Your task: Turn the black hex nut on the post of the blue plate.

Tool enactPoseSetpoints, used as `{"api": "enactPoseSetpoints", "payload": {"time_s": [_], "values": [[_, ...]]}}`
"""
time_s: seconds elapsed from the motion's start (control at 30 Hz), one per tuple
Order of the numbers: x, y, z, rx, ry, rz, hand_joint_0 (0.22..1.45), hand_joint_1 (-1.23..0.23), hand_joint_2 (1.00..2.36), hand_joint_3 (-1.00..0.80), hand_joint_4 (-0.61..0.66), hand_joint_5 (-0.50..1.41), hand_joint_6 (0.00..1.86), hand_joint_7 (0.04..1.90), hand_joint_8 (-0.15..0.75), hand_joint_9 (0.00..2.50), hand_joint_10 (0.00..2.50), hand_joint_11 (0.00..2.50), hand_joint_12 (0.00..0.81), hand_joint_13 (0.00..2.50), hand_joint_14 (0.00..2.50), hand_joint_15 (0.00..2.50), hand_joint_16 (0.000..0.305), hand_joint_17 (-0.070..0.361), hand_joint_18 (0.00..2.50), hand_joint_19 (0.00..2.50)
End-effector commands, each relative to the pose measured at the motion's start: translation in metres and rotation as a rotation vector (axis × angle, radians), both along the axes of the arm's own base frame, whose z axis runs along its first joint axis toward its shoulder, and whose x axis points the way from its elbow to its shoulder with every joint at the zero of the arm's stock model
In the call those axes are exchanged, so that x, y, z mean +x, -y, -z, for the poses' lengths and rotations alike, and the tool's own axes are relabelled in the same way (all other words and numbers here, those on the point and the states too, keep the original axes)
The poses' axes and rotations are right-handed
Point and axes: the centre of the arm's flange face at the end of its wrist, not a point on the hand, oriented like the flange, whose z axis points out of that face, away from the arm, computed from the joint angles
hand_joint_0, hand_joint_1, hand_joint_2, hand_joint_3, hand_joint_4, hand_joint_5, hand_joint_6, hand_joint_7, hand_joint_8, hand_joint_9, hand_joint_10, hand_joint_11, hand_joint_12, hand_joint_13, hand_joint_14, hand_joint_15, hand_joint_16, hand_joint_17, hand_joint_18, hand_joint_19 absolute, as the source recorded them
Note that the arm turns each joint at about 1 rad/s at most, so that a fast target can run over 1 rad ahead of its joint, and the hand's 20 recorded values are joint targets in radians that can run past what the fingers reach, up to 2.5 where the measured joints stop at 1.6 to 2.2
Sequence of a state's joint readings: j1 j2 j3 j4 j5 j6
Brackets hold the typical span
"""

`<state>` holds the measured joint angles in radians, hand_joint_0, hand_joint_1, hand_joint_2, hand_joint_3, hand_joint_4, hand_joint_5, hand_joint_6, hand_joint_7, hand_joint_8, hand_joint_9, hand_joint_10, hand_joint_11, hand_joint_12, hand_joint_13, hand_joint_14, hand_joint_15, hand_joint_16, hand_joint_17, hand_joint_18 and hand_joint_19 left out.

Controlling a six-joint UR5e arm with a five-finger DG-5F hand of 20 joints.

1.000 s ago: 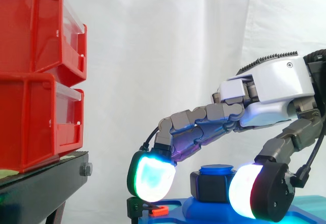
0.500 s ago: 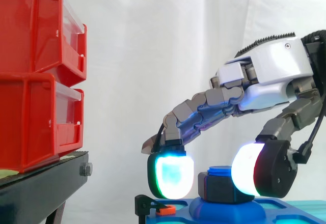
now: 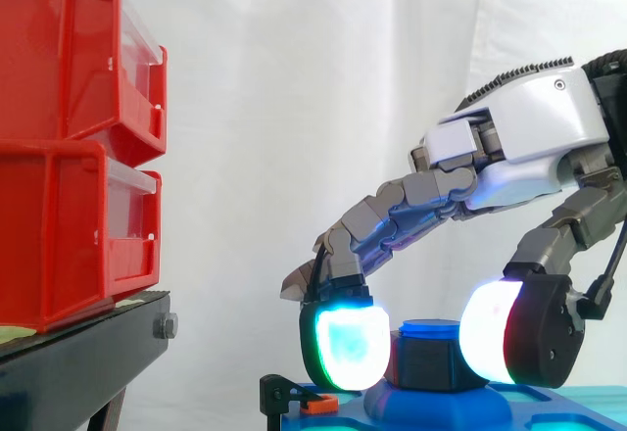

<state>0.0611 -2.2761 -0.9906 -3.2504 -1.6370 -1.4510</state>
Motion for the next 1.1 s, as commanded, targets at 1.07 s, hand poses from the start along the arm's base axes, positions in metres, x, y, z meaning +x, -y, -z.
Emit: {"api": "enactPoseSetpoints", "payload": {"time_s": [1.07], "values": [[-0.002,0.025,0.02,-0.011,0.046,0.003,0.57,-0.76,1.0,-0.45,0.16,-0.21,0.5,1.06,0.214,0.29,0.0,0.0,0.335,0.34,0.0,0.04,0.051,0.114,0.2,0.09]]}}
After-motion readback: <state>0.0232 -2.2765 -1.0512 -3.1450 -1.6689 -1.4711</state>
